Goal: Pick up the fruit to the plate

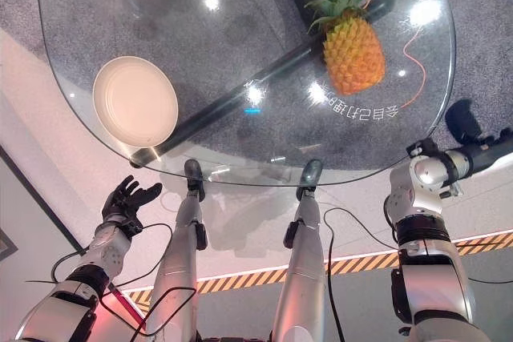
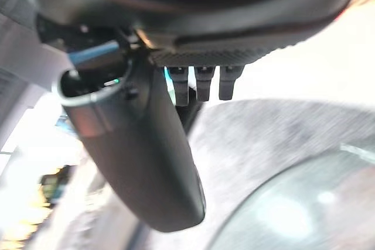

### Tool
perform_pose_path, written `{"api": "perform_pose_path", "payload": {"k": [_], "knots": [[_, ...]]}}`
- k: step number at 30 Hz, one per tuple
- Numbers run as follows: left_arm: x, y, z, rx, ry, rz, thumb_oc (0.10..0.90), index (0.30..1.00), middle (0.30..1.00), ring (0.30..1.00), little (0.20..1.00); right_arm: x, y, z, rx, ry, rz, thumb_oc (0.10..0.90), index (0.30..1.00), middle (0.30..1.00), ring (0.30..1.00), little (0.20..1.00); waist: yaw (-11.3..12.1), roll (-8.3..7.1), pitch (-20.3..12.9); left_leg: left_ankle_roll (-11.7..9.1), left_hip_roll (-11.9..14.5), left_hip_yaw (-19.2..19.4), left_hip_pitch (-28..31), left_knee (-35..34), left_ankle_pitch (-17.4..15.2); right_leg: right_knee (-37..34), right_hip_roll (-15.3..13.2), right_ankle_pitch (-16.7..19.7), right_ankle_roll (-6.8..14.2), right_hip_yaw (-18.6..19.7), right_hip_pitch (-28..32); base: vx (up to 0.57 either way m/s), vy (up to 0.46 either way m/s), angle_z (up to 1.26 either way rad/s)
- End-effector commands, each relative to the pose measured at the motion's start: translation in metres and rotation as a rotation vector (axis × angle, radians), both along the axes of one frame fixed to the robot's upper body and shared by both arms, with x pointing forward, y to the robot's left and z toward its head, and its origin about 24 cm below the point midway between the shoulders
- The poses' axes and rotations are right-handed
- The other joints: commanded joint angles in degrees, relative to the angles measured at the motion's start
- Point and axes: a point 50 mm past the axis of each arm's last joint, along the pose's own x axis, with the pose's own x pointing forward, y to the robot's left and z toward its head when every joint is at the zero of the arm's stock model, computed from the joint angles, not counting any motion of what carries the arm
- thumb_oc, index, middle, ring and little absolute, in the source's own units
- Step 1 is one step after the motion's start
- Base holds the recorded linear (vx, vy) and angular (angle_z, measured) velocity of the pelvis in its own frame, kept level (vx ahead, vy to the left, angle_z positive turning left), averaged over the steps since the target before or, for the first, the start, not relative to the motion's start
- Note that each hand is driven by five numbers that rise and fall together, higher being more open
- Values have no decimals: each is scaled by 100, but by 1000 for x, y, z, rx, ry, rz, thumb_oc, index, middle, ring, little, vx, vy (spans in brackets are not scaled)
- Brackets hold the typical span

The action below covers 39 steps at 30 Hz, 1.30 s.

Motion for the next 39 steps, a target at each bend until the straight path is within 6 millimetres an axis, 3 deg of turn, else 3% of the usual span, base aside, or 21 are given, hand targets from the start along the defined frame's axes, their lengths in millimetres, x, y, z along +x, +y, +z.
{"api": "perform_pose_path", "payload": {"k": [1,5,10,21,29,39], "knots": [[-26,28,-14,52,58,95,800,900,900,900,900,-34,11,75,-372,-267,-112,800,900,900,900,900,18,-89,-2,192,-325,-390,-154,265,-226,308,140,234,34,-161,-177,13,61,-1],[-29,25,-18,40,60,96,800,900,900,900,900,-37,51,87,-568,-275,22,800,900,900,900,900,-19,-68,-2,198,-331,-344,-113,233,-247,324,141,166,40,-125,-172,11,58,-1],[-35,24,-23,33,59,91,800,900,900,900,900,-33,78,80,-678,-214,199,800,900,900,900,900,-42,-54,-2,212,-335,-269,-66,168,-205,321,134,128,28,-120,-151,8,34,1],[-38,19,-28,36,66,75,800,900,900,900,900,-22,99,57,-768,-80,386,800,900,900,900,900,-48,-36,-2,197,-328,-171,-51,154,-162,338,116,105,17,-173,-145,0,0,0],[-35,16,-28,46,65,65,800,900,900,900,900,-11,105,37,-764,35,500,800,900,900,900,900,-35,-39,-2,188,-320,-117,-18,105,-128,312,107,123,18,-206,-122,0,0,0],[-33,19,-25,55,69,55,800,900,900,900,900,-1,107,25,-768,154,558,800,900,900,900,900,-13,-31,-2,177,-309,-97,-11,57,-104,315,109,132,17,-240,-144,0,0,0]]}}
